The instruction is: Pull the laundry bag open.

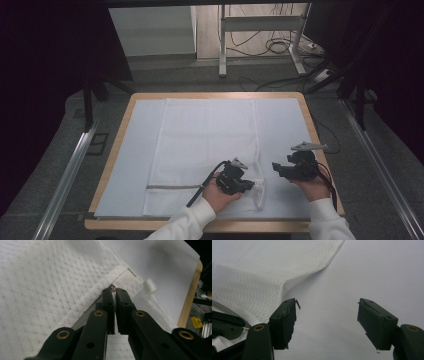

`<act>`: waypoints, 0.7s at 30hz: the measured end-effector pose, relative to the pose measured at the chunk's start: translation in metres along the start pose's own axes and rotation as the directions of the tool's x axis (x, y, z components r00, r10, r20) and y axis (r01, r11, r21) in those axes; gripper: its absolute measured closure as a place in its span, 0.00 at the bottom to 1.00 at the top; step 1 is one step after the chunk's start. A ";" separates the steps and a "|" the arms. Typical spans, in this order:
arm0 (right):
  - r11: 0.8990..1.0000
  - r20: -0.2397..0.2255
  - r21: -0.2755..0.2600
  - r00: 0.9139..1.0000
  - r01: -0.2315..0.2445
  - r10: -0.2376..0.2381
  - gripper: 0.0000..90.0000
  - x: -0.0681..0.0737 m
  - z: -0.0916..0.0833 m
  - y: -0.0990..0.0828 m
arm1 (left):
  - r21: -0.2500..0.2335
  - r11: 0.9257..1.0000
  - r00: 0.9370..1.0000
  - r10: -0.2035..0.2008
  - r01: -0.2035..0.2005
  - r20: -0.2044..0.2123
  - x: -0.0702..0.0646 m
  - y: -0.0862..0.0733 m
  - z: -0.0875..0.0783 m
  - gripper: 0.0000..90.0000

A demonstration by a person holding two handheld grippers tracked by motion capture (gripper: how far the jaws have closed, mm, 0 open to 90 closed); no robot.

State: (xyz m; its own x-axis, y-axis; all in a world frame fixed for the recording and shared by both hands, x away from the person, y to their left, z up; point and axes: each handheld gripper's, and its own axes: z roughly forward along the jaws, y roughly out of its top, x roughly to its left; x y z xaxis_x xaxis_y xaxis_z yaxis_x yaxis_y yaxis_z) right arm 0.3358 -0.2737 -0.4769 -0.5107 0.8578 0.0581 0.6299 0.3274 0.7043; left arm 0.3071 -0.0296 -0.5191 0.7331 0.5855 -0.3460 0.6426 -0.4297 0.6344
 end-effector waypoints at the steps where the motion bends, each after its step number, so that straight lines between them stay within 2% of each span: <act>1: 1.000 0.001 0.000 1.000 -0.001 0.001 0.34 0.000 0.000 0.000 | -0.002 1.000 1.000 -0.004 0.004 0.004 0.000 0.000 -0.002 0.97; 14: 1.000 0.001 0.002 1.000 -0.005 0.005 0.34 0.000 0.000 0.000 | -0.041 0.999 1.000 -0.009 0.010 0.029 0.006 0.000 -0.022 0.97; 21: 1.000 -0.008 -0.001 1.000 -0.023 0.023 0.34 0.000 -0.001 0.001 | -0.059 0.998 0.999 -0.007 0.009 0.037 0.013 -0.001 -0.032 0.97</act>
State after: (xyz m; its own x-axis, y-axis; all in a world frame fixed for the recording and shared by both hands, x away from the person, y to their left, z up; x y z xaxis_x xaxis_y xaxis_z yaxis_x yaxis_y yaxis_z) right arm 0.3360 -0.2735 -0.4754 -0.5008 0.8618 0.0803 0.6409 0.3069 0.7036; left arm 0.3082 0.0003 -0.5024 0.7363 0.5628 -0.3756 0.6350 -0.3832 0.6708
